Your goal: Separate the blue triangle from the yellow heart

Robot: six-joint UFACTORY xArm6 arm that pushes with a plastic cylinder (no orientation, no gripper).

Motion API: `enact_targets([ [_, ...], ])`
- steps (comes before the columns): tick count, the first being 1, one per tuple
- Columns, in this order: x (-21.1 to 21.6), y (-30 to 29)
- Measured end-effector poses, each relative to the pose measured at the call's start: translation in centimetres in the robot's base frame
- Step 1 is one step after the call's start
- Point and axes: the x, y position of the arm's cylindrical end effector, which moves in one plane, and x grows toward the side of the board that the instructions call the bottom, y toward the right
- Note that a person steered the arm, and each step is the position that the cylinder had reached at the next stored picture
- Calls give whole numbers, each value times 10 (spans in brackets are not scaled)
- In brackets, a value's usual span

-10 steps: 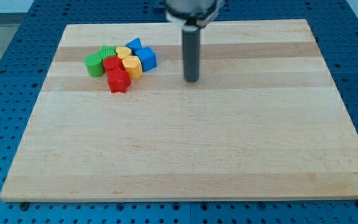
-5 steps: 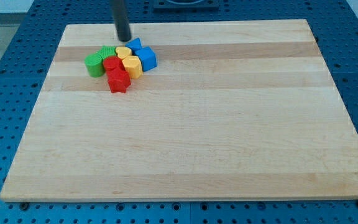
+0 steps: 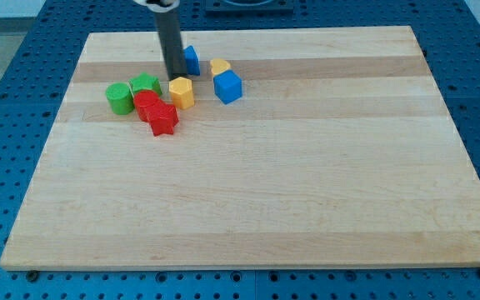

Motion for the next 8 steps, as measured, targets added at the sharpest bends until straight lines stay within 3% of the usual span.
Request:
enact_targets([
  [1,-34,-8],
  [2,-57,22],
  [3,-39,89],
  [4,-26,114],
  [6,-79,19],
  [7,-72,-46],
  [8,-30,-69],
])
